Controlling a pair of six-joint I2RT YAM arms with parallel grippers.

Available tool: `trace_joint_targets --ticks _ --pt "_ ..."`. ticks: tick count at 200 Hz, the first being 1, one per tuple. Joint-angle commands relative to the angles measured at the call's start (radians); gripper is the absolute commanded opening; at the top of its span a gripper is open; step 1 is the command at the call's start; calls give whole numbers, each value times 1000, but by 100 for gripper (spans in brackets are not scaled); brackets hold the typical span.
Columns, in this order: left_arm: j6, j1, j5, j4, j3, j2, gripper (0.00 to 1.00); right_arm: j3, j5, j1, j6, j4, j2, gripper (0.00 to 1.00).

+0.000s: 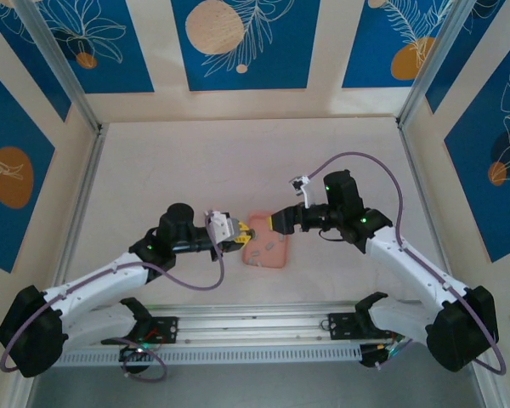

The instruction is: Load the staples into the stapler

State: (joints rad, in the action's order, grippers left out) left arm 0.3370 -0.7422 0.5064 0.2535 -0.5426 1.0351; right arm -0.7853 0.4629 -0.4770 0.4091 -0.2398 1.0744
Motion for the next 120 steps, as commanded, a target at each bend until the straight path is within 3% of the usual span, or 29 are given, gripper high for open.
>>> trace_joint_targets --ticks 1,120 --pt "32 -7 44 65 14 -21 0 11 -3 -3 6 29 -33 82" --pt "28 -7 84 153 28 2 0 5 154 -63 -10 19 34 81"
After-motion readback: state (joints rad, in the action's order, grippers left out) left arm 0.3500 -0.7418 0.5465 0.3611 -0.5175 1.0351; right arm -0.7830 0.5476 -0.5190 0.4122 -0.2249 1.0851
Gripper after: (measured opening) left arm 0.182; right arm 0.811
